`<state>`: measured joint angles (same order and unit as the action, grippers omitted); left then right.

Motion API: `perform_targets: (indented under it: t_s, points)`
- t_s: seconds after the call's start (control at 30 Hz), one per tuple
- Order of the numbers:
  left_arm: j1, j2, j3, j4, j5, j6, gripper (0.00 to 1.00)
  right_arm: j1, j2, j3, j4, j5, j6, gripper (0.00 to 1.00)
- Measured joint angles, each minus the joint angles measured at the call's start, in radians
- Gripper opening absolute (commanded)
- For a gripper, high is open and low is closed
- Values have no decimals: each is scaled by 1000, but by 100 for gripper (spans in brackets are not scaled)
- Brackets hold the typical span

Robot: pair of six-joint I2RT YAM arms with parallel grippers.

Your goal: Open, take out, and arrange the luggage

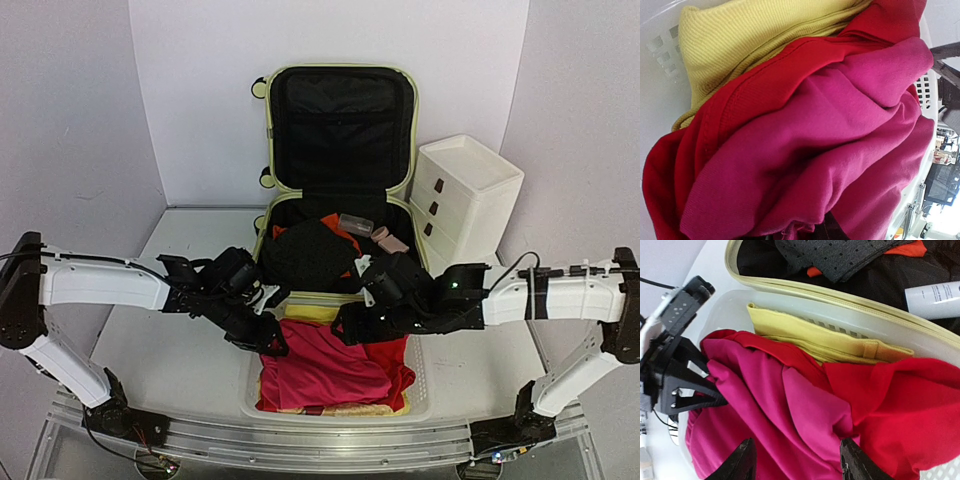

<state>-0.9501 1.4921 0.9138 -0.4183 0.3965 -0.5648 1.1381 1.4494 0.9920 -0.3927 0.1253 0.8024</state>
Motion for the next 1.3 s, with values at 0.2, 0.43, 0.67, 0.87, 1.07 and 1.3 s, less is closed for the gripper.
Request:
perform_targets:
  t_s: [0.2,0.43,0.67,0.87,1.07,1.3]
  points:
    - [0,-15,-14,12,-6,17,25,-17,156,80,-33,11,-46,12]
    - [-13,-21,-22,27,-21,38,25,-48,141,88,-89,47,-47,0]
    - [-37,-26,-23,37,-104,69,38,-125,10,82,-143,98,-48,28]
    - [-47,-52,-24,86,-196,72,85,-164,-5,69,-156,137,-77,66]
    - [-46,-221,-111,96,-297,96,100,-162,-105,-4,-155,207,-150,82]
    - [-28,-368,-130,42,-457,125,100,-196,-187,-13,-123,312,-268,86]
